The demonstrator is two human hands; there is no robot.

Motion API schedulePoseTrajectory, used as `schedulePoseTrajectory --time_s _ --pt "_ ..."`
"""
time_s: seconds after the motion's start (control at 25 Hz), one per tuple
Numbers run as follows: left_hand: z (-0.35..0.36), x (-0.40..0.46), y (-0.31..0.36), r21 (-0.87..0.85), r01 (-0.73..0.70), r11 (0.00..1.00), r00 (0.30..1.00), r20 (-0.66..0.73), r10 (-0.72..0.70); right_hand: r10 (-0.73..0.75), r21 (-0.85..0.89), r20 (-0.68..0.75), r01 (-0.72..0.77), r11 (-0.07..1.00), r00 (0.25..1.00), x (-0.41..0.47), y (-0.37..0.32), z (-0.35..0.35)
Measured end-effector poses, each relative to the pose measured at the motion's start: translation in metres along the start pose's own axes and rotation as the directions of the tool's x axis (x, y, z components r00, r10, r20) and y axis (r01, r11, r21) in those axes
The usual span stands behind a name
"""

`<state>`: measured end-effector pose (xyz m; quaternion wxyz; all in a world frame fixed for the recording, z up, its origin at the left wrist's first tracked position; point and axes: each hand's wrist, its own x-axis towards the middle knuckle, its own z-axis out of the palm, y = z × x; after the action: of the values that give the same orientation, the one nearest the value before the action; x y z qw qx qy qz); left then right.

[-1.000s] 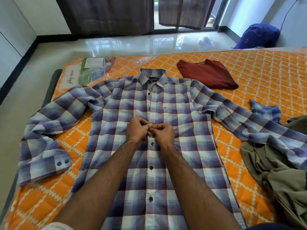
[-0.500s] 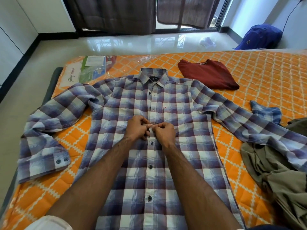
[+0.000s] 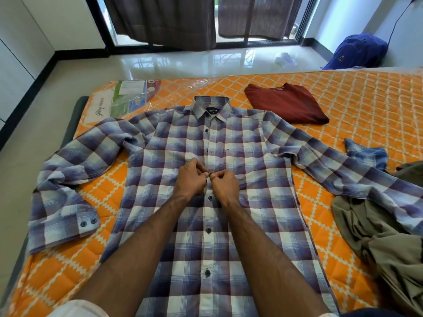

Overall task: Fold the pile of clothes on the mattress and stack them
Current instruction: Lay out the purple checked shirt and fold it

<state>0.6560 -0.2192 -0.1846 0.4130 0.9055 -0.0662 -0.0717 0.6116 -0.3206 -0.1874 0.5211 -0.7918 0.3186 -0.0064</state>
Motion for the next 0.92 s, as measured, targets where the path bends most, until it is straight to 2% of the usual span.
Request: schedulePoseTrajectory --time_s 0.08,0.16,0.28,0.36,0.48,0.72,0.92 --pt "-0.001 -0.001 -0.002 -0.013 0.018 1.000 0.999 -0.034 -0.019 0.030 0.127 0.041 -0.035 0.991 0.999 -0.002 -0.001 -0.007" --pt "-0.001 -0.003 0.000 -0.004 0.011 1.000 0.999 -0.037 -0.011 -0.008 0.229 0.088 -0.013 0.973 0.996 -0.013 0.001 -0.020" --pt "-0.009 -0.014 0.001 -0.065 -0.038 0.997 0.999 0.007 0.038 -0.208 0.042 0.143 0.204 0.978 0.968 -0.037 0.012 -0.038" --pt "-0.016 -0.031 -0.003 -0.011 -0.142 0.990 0.984 0.104 0.142 -0.276 -0.082 0.199 0.297 0.951 0.940 -0.047 0.022 -0.042" --pt "-0.020 -0.056 -0.012 0.076 -0.241 0.968 0.951 0.219 0.219 -0.256 -0.169 0.213 0.293 0.941 0.943 -0.050 0.025 -0.036" --pt "-0.015 -0.062 -0.016 0.077 -0.193 0.978 0.971 0.162 0.178 -0.269 -0.262 0.199 0.316 0.912 0.942 -0.049 0.026 -0.025" --pt "-0.019 -0.059 -0.017 -0.044 -0.107 0.993 0.972 0.206 0.114 -0.292 -0.283 0.166 0.329 0.901 0.942 -0.044 0.036 -0.017"
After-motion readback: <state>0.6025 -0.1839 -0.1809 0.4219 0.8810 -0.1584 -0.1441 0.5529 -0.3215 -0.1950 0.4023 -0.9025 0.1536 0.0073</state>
